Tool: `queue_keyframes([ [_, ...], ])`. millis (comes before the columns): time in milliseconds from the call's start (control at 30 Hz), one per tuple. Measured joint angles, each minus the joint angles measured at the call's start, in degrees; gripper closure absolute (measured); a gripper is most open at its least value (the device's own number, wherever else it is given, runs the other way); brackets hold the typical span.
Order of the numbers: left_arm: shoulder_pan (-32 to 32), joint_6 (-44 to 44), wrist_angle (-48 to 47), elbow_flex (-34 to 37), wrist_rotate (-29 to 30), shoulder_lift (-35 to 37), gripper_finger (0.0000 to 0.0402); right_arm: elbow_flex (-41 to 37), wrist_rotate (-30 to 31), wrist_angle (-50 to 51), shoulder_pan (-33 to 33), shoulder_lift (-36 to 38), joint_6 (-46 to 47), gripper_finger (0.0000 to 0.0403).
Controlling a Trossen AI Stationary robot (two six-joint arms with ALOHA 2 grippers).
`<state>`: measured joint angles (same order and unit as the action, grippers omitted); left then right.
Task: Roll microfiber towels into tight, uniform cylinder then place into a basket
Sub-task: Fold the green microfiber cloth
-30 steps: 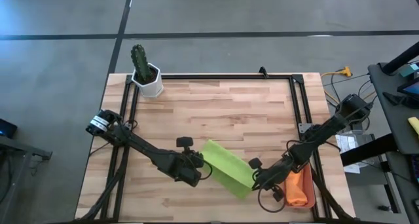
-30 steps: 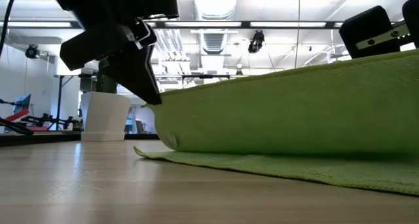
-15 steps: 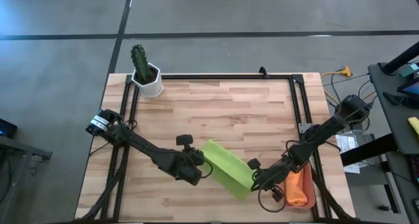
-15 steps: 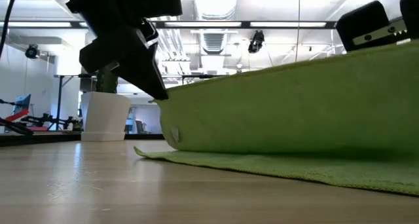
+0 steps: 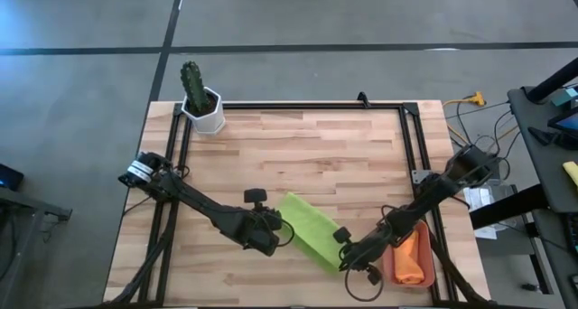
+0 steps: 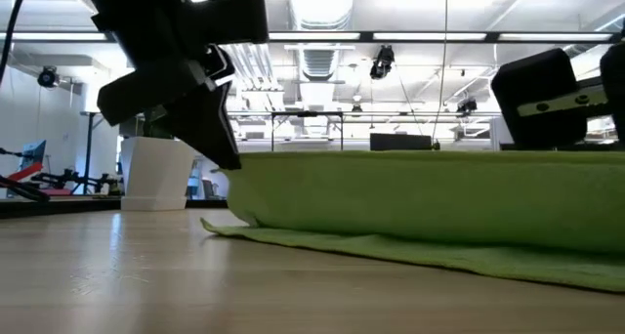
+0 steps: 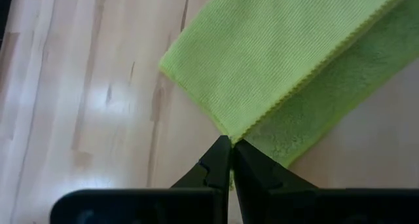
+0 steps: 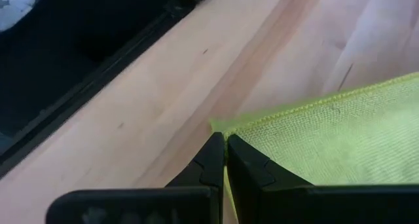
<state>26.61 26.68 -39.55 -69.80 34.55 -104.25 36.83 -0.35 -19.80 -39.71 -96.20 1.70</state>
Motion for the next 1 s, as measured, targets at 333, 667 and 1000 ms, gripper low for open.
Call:
queue_keyframes([
  [333, -0.02, 0.8, 0.22, 0.9, 0.59, 0.02, 0.0401, 1.5, 0.22, -1.98, 0.06, -1.27, -3.44, 0.0393],
  [667, 0.02, 3.16, 3.26, 3.93, -1.4, -0.13, 0.0402, 1.56, -0.27, -2.26, 1.53, -1.49, -1.93, 0.033],
  [1000, 0.09, 2.99, 4.02, 3.9, -0.44, -0.13, 0.0373, 1.56, 0.41, -0.57, 1.58, -1.49, -1.73, 0.0247],
])
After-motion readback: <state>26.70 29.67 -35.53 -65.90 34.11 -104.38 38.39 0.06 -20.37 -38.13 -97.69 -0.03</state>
